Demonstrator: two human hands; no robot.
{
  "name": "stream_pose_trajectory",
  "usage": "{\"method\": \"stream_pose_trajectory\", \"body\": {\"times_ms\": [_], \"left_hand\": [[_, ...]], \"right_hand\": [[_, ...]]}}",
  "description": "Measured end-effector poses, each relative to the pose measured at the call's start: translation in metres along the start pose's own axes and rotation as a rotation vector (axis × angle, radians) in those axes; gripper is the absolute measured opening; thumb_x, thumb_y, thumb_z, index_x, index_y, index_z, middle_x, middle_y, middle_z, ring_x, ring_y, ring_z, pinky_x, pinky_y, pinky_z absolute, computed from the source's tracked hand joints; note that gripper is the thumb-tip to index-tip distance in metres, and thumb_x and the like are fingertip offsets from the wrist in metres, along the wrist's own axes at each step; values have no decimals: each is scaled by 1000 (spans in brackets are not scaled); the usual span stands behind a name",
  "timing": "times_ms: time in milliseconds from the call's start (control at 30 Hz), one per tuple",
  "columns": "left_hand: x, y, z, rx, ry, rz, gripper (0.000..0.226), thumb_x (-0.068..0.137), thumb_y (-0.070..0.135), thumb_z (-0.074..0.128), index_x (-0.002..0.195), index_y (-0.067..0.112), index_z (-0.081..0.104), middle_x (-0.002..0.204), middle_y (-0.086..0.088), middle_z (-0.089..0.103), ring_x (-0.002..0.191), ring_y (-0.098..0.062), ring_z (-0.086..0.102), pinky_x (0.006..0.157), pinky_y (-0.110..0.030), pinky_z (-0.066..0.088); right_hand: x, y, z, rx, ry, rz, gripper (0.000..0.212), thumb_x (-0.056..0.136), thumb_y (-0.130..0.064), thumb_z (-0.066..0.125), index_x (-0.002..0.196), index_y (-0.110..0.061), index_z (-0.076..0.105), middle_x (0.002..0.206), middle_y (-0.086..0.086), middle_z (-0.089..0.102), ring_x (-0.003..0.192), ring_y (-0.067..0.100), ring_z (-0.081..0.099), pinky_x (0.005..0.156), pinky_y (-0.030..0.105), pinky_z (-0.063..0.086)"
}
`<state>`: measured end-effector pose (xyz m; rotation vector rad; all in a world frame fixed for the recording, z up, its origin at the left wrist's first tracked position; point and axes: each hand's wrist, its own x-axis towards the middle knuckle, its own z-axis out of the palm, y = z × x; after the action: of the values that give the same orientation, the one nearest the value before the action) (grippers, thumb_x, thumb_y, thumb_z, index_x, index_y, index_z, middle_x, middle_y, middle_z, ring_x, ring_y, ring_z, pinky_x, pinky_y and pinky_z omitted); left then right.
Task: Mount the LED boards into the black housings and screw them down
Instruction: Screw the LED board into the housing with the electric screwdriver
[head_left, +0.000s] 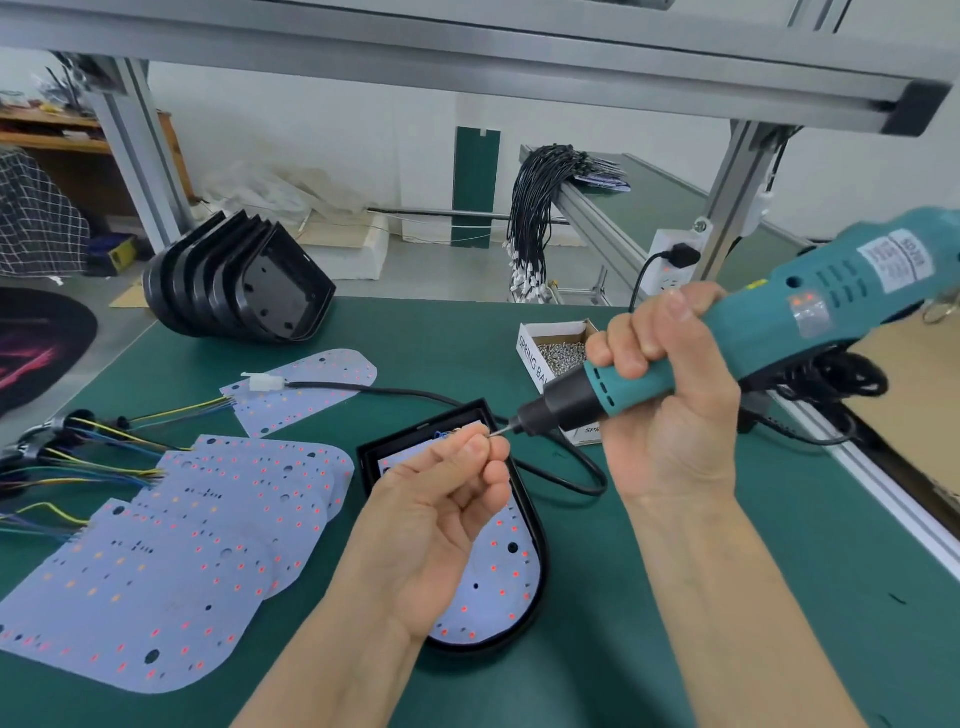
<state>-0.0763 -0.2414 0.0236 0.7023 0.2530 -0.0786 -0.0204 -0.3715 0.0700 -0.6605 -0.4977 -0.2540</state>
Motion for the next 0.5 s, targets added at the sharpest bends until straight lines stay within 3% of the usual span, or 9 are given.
{"method": "stream_pose_trajectory", "body": {"times_ms": [200, 500], "left_hand": [[5, -3, 1, 86, 73, 190, 11, 64, 6, 66, 72, 7, 73, 73, -12, 72, 55, -15, 66, 53, -21, 55], [6, -3, -2, 165, 61, 202, 14, 73, -1, 66, 83, 8, 72, 78, -12, 73, 60, -16, 67, 55, -24, 56]], "right_hand": [[-6, 12, -4, 31, 199, -14, 25, 88, -11, 58, 68, -22, 47, 59, -7, 41, 51, 8, 43, 61, 24, 47], [-2, 10, -3, 29, 242, -2, 26, 85, -12, 60, 64, -23, 49, 59, -6, 41, 51, 7, 42, 61, 24, 45]]}}
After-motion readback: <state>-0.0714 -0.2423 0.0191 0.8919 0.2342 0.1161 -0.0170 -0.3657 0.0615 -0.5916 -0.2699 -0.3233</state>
